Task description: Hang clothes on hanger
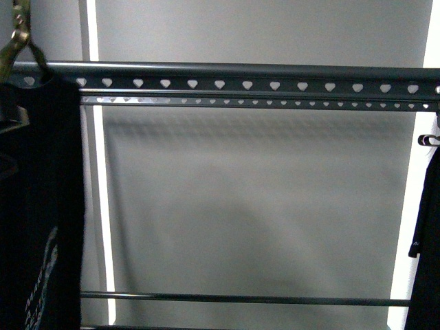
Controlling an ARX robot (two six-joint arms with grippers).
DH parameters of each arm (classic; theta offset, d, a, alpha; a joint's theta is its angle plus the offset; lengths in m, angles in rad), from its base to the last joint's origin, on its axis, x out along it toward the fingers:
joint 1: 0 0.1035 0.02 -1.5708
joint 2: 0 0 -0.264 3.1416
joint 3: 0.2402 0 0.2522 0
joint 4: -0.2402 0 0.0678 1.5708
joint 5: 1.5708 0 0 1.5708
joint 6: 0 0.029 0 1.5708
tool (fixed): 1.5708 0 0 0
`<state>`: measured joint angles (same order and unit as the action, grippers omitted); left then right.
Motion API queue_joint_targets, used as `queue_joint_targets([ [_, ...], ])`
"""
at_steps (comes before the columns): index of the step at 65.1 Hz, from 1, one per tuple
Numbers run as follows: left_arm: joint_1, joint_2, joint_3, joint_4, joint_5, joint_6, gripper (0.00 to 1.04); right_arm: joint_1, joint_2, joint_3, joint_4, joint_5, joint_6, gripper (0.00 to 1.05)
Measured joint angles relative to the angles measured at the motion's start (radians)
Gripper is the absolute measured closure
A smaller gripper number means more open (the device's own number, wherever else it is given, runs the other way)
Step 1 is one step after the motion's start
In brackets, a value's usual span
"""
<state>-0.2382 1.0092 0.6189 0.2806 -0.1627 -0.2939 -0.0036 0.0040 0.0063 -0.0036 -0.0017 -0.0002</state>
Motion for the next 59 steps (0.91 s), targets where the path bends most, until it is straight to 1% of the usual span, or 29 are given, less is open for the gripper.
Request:
queue_joint_targets([
  [4,-0.011,-0.117,-0.035,-0.072,0.12,0.053,0.98,0.0,0.0,0.0,0.0,0.0,0.0,0.07],
  [9,-0.012,-0.208,-0.067,-0.121,0.23,0.114,0.98,0.0,0.0,0.0,0.0,0.0,0.0,0.07],
  [13,0.003,-0.256,-0.087,-0.15,0.327,0.146,0.98,0.0,0.0,0.0,0.0,0.0,0.0,0.07],
  [15,0.016,-0.277,-0.098,-0.154,0.389,0.166,0.98,0.0,0.0,0.0,0.0,0.0,0.0,0.07],
  [17,0.042,-0.296,-0.113,-0.152,0.49,0.195,0.98,0.0,0.0,0.0,0.0,0.0,0.0,0.07],
  [18,0.05,-0.299,-0.116,-0.149,0.517,0.202,0.98,0.0,0.0,0.0,0.0,0.0,0.0,0.07],
  [19,0.069,-0.303,-0.124,-0.138,0.571,0.218,0.98,0.0,0.0,0.0,0.0,0.0,0.0,0.07],
  [21,0.09,-0.303,-0.131,-0.122,0.612,0.234,0.98,0.0,0.0,0.0,0.0,0.0,0.0,0.07],
  [22,0.124,-0.295,-0.137,-0.097,0.71,0.26,0.98,0.0,0.0,0.0,0.0,0.0,0.0,0.07],
  [24,0.174,-0.27,-0.137,-0.06,0.824,0.302,0.98,0.0,0.0,0.0,0.0,0.0,0.0,0.07],
  [27,0.214,-0.241,-0.137,-0.019,0.908,0.322,0.98,0.0,0.0,0.0,0.0,0.0,0.0,0.07],
  [28,0.227,-0.23,-0.136,-0.004,0.921,0.33,0.98,0.0,0.0,0.0,0.0,0.0,0.0,0.07],
  [29,0.253,-0.204,-0.132,0.025,0.989,0.348,0.98,0.0,0.0,0.0,0.0,0.0,0.0,0.07],
  [32,0.291,-0.158,-0.12,0.068,1.067,0.365,0.98,0.0,0.0,0.0,0.0,0.0,0.0,0.07],
  [33,0.314,-0.124,-0.11,0.102,1.115,0.375,0.98,0.0,0.0,0.0,0.0,0.0,0.0,0.07],
  [36,0.345,-0.069,-0.093,0.161,1.185,0.384,0.98,0.0,0.0,0.0,0.0,0.0,0.0,0.07],
  [37,0.364,-0.031,-0.081,0.201,1.231,0.387,0.98,0.0,0.0,0.0,0.0,0.0,0.0,0.07],
  [40,0.386,0.026,-0.062,0.267,1.293,0.388,0.98,0.0,0.0,0.0,0.0,0.0,0.0,0.07],
  [41,0.397,0.064,-0.049,0.312,1.329,0.393,0.98,0.0,0.0,0.0,0.0,0.0,0.0,0.07],
  [45,0.413,0.152,-0.014,0.402,1.407,0.409,0.98,0.0,0.0,0.0,0.0,0.0,0.0,0.07],
  [46,0.414,0.182,0.004,0.406,1.431,0.427,0.98,0.0,0.0,0.0,0.0,0.0,0.0,0.07],
  [49,0.414,0.221,0.035,0.385,1.452,0.465,0.98,0.0,0.0,0.0,0.0,0.0,0.0,0.07],
  [52,0.408,0.264,0.081,0.311,1.465,0.518,0.98,0.0,0.0,0.0,0.0,0.0,0.0,0.07],
  [59,0.358,0.389,0.238,-0.01,1.44,0.794,0.98,0.0,0.0,0.0,0.0,0.0,0.0,0.07],
])
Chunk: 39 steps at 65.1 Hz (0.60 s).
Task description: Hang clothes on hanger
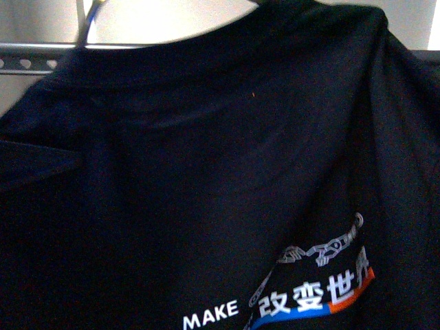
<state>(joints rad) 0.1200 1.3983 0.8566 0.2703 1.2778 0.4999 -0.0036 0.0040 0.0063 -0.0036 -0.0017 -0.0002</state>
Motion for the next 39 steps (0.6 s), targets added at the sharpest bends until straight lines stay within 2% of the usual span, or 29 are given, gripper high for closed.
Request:
queue_joint_targets([
  [3,-0.024,0.037,0.038,-0.079,-0.011,0.1,0.98,0.0,0.0,0.0,0.0,0.0,0.0,0.07],
  [13,-0.082,0.106,0.091,-0.1,-0.042,0.231,0.98,0.0,0.0,0.0,0.0,0.0,0.0,0.07],
  [19,-0.105,0.132,0.117,-0.097,-0.06,0.257,0.98,0.0,0.0,0.0,0.0,0.0,0.0,0.07],
  [27,-0.126,0.145,0.12,0.032,-0.094,0.253,0.98,0.0,0.0,0.0,0.0,0.0,0.0,0.07],
  [39,-0.127,0.145,0.12,0.046,-0.091,0.248,0.98,0.0,0.0,0.0,0.0,0.0,0.0,0.07],
])
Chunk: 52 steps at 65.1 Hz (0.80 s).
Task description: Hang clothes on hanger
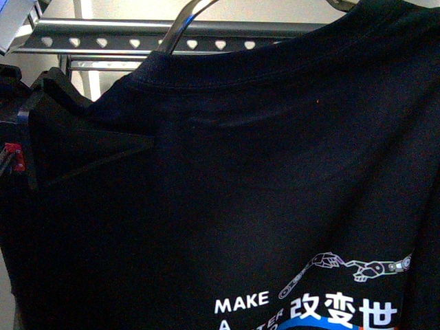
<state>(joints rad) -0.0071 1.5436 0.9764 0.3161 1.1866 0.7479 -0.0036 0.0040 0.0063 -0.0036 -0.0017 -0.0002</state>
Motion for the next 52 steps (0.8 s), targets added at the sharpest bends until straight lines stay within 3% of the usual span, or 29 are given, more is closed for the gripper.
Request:
queue_joint_targets([
  [26,0.0,0.0,0.0,0.0,-0.003,-0.001,0.98,-0.004,0.003,0.0,-0.002,-0.019,0.005,0.07],
  [27,0.0,0.0,0.0,0.0,-0.003,-0.001,0.98,-0.012,0.009,0.002,-0.006,-0.043,0.009,0.07],
  [33,0.0,0.0,0.0,0.0,-0.005,-0.003,0.98,-0.284,0.252,0.09,0.111,-0.58,0.039,0.07],
  [37,-0.002,0.0,0.0,0.0,-0.005,-0.003,0.98,-0.431,0.412,0.169,0.24,-0.781,0.015,0.07],
  [42,-0.002,0.001,0.0,0.0,-0.005,-0.003,0.98,-0.539,0.594,0.295,0.314,-0.963,-0.043,0.07],
  [45,0.0,0.001,0.0,0.0,-0.005,-0.003,0.98,-0.566,0.732,0.412,0.28,-1.062,-0.139,0.07],
  [52,0.001,0.001,0.0,0.0,-0.006,-0.003,0.98,-0.563,0.904,0.59,0.156,-1.139,-0.308,0.07],
])
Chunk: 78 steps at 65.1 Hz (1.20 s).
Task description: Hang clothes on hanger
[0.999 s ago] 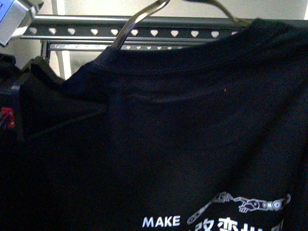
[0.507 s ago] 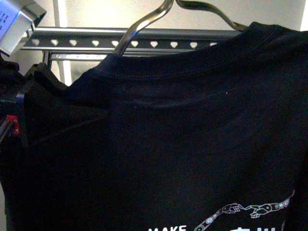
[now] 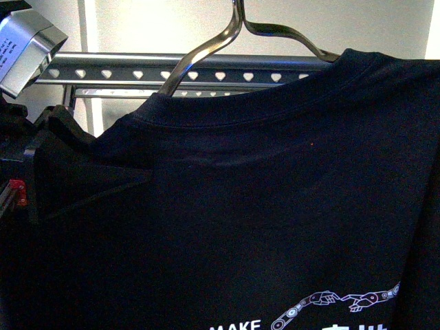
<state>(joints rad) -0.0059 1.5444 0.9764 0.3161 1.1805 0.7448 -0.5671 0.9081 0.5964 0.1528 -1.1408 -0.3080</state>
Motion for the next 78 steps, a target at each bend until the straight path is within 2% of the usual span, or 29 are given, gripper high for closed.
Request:
queue_joint_targets([
  [9,-0.001,0.0,0.0,0.0,0.0,0.0,0.98,0.038,0.129,0.22,-0.182,-0.039,-0.237,0.07],
  [13,-0.002,0.0,0.0,0.0,0.0,0.0,0.98,0.064,0.164,0.321,-0.301,-0.083,-0.356,0.07],
  [16,-0.002,0.0,0.0,0.0,0.0,0.0,0.98,0.097,0.197,0.424,-0.459,-0.099,-0.519,0.07],
  [22,-0.002,0.0,0.0,0.0,0.001,0.0,0.98,0.163,0.256,0.576,-0.685,-0.03,-0.777,0.07],
  [30,0.0,0.0,0.0,0.0,0.0,0.0,0.98,0.244,0.322,0.674,-0.759,0.054,-0.992,0.07],
  [38,0.0,0.0,0.0,0.0,0.0,0.0,0.98,0.318,0.393,0.748,-0.757,0.151,-1.1,0.07],
  [44,-0.002,0.0,0.0,0.0,0.001,0.0,0.98,0.355,0.424,0.781,-0.751,0.198,-1.122,0.07],
  [68,-0.002,0.0,0.0,0.0,0.001,0.0,0.98,0.523,0.486,0.83,-0.731,0.352,-1.129,0.07],
  [78,-0.002,0.0,0.0,0.0,0.001,0.0,0.98,0.559,0.529,0.835,-0.709,0.408,-1.128,0.07],
])
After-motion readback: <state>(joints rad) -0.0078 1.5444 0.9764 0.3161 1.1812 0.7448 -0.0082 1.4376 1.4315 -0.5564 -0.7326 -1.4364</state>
